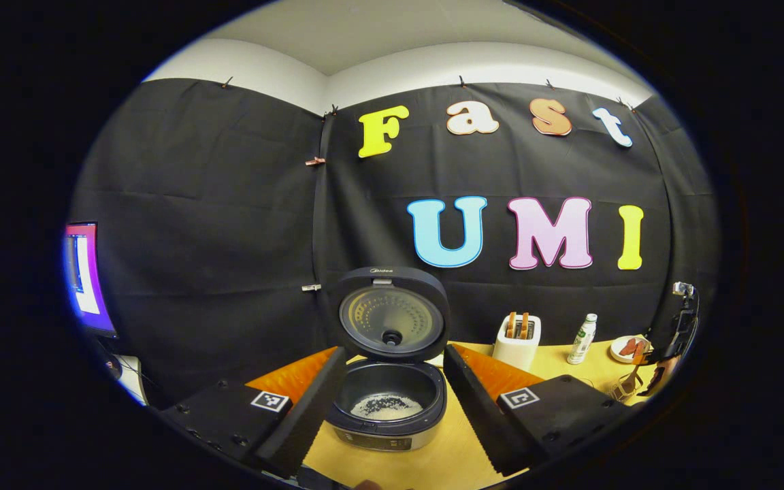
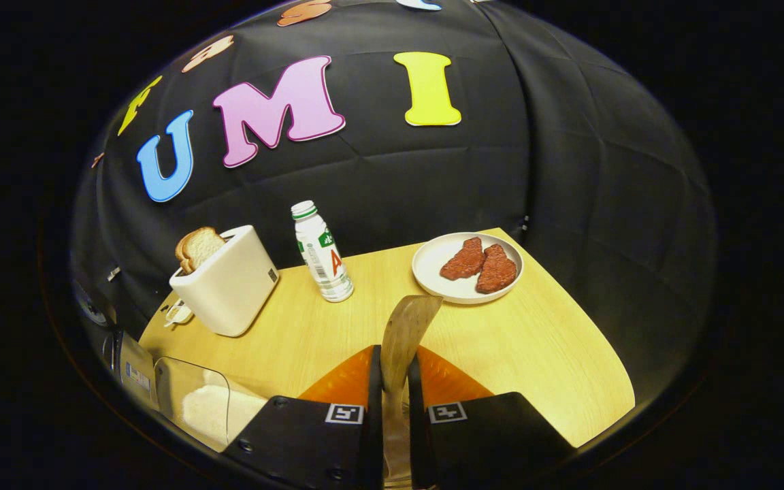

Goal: Close the left gripper, press the button to open the rice cooker; take a wooden spoon from the chopstick holder with the right hand, scoop a spoonful of rice and pour it into the rice cooker, then put the wooden spoon back into the chopstick holder.

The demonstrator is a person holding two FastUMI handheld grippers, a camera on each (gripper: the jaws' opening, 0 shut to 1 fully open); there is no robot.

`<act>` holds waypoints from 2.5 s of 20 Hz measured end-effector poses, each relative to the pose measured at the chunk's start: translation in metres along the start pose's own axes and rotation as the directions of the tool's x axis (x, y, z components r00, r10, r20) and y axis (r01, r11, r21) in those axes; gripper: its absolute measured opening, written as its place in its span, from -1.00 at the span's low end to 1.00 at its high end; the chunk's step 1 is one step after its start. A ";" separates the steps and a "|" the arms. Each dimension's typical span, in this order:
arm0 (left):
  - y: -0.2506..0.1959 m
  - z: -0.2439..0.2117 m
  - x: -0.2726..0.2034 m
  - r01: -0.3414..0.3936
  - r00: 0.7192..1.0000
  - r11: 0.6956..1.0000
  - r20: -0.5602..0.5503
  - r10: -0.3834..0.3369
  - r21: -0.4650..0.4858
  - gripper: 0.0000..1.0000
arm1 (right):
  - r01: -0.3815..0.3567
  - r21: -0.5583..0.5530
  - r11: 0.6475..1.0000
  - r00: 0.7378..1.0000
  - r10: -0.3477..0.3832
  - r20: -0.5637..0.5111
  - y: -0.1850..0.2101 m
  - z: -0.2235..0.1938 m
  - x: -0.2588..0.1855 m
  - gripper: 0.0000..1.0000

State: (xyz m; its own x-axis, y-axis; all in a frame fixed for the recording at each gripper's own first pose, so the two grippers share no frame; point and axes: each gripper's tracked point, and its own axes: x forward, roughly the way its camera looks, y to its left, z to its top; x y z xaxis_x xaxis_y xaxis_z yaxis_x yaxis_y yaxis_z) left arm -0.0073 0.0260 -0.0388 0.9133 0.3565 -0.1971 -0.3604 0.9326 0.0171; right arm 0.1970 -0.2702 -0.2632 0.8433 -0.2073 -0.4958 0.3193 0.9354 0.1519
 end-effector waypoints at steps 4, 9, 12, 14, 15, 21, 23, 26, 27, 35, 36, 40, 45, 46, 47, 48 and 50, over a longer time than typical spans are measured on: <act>0.008 0.004 0.000 -0.002 1.000 0.999 0.021 0.001 0.038 0.94 | -0.011 -0.023 1.000 1.000 0.012 0.024 0.009 0.006 -0.013 -0.77; 0.014 0.001 -0.002 0.001 1.000 1.000 0.024 -0.002 0.003 0.94 | 0.004 -0.012 1.000 0.995 -0.003 0.096 0.013 0.022 -0.046 -0.77; 0.020 0.006 -0.004 0.015 0.999 1.000 0.042 -0.015 -0.009 0.94 | 0.015 -0.044 0.999 0.987 -0.008 0.159 0.019 0.037 -0.069 -0.77; 0.025 0.007 -0.002 0.023 0.998 1.000 0.051 -0.022 -0.019 0.94 | 0.016 -0.072 0.997 0.979 -0.001 0.204 0.028 0.049 -0.086 -0.77; 0.028 0.008 -0.002 0.027 0.998 0.999 0.057 -0.026 -0.022 0.94 | 0.013 -0.072 0.997 0.975 0.003 0.224 0.035 0.053 -0.097 -0.77; 0.047 0.011 0.002 0.056 0.996 0.997 0.079 -0.052 -0.053 0.94 | -0.045 -0.086 0.995 0.945 0.070 0.321 0.097 0.075 -0.146 -0.78; 0.058 0.011 0.003 0.056 0.995 0.997 0.080 -0.052 -0.057 0.94 | -0.078 -0.098 0.992 0.935 0.107 0.338 0.122 0.080 -0.156 -0.77; 0.076 0.013 0.005 0.040 0.996 0.997 0.084 -0.035 -0.062 0.94 | -0.126 -0.119 0.985 0.931 0.159 0.328 0.164 0.072 -0.157 -0.77; 0.081 0.012 0.005 0.039 0.996 0.997 0.084 -0.034 -0.060 0.95 | -0.140 -0.122 0.983 0.930 0.172 0.326 0.176 0.069 -0.156 -0.77; 0.116 0.006 0.020 0.062 0.996 0.994 0.073 -0.056 -0.085 0.91 | -0.155 -0.148 0.977 0.963 0.183 0.200 0.238 -0.010 -0.114 -0.77; 0.121 0.008 0.025 0.061 0.996 0.994 0.076 -0.054 -0.087 0.87 | -0.151 -0.149 0.977 0.967 0.177 0.184 0.243 -0.020 -0.109 -0.77; 0.131 0.002 0.041 0.073 0.996 0.994 0.063 -0.069 -0.075 0.87 | -0.135 -0.144 0.980 0.978 0.155 0.137 0.262 -0.052 -0.092 -0.78; 0.138 -0.006 0.054 0.090 0.995 0.993 0.045 -0.086 -0.080 0.89 | -0.138 -0.098 0.986 0.981 0.150 0.124 0.286 -0.067 -0.088 -0.77; 0.138 -0.007 0.056 0.094 0.995 0.992 0.041 -0.091 -0.085 0.89 | -0.146 -0.084 0.986 0.981 0.155 0.117 0.291 -0.069 -0.089 -0.77; 0.138 -0.010 0.057 0.094 0.995 0.992 0.035 -0.091 -0.087 0.89 | -0.158 -0.047 0.986 0.981 0.162 0.109 0.294 -0.071 -0.092 -0.77; 0.139 -0.010 0.058 0.094 0.995 0.992 0.034 -0.091 -0.089 0.89 | -0.165 -0.002 0.986 0.981 0.165 0.100 0.297 -0.074 -0.096 -0.77; 0.142 -0.011 0.060 0.089 0.996 0.992 0.033 -0.086 -0.089 0.89 | -0.174 0.058 0.983 0.982 0.169 0.090 0.298 -0.074 -0.102 -0.77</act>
State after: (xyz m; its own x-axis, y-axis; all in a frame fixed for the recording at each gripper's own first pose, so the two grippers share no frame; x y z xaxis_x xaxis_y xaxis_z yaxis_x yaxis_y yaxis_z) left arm -0.0054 0.1789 -0.0586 0.9467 0.2765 -0.1652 -0.2934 0.9519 -0.0881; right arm 0.1742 0.0510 -0.2301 0.9207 -0.0715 -0.3838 0.1917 0.9392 0.2850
